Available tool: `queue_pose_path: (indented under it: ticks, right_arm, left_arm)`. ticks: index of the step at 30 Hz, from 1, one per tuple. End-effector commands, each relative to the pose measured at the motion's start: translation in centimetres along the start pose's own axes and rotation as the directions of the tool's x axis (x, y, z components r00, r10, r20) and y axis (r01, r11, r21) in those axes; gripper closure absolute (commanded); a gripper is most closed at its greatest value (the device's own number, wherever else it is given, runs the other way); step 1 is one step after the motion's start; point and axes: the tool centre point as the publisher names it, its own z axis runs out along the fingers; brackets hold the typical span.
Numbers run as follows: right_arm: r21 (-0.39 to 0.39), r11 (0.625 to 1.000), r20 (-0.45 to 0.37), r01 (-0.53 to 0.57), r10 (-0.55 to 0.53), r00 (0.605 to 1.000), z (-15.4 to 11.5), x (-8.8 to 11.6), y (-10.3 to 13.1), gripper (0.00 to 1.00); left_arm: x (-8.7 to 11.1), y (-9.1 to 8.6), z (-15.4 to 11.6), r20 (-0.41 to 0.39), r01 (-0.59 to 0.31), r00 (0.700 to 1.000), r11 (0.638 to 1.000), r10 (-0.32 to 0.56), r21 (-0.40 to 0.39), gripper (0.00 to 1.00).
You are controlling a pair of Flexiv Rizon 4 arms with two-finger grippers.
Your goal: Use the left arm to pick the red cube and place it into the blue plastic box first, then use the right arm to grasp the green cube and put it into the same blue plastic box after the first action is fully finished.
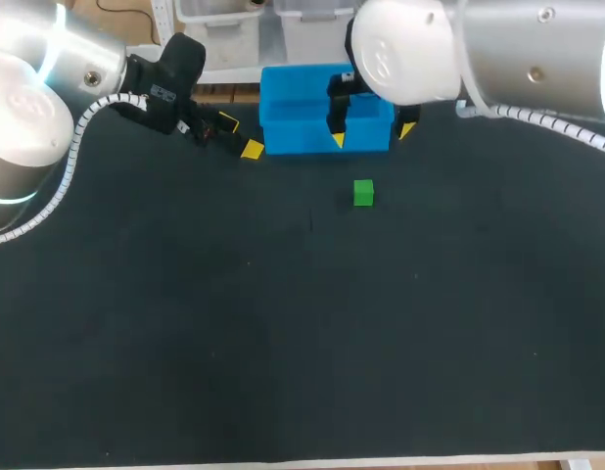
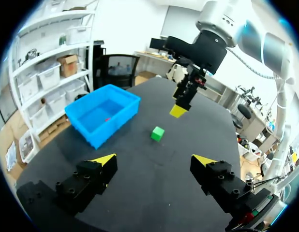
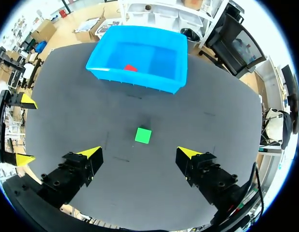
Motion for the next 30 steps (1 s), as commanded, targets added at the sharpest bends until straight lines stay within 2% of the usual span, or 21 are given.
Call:
queue_pose_path:
  ticks: [1, 16, 30]
  right_arm:
    - [0.0, 1.0, 0.0, 0.0, 0.0, 1.0, 0.0, 0.0, 0.0, 0.0]
    - [0.0, 1.0, 0.0, 0.0, 0.0, 1.0, 0.0, 0.0, 0.0, 0.0]
    - [0.0, 1.0, -0.034, -0.013, 0.013, 0.999, 1.7, 0.0, -0.6, 0.0]
  left_arm:
    - [0.1, 0.1, 0.0, 0.005, -0.003, 1.0, 1.0, 0.003, 0.003, 0.0]
    - [0.1, 0.1, 0.0, 0.005, -0.003, 1.0, 1.0, 0.003, 0.003, 0.0]
    - [0.1, 0.1, 0.0, 0.005, -0.003, 1.0, 1.0, 0.003, 0.003, 0.0]
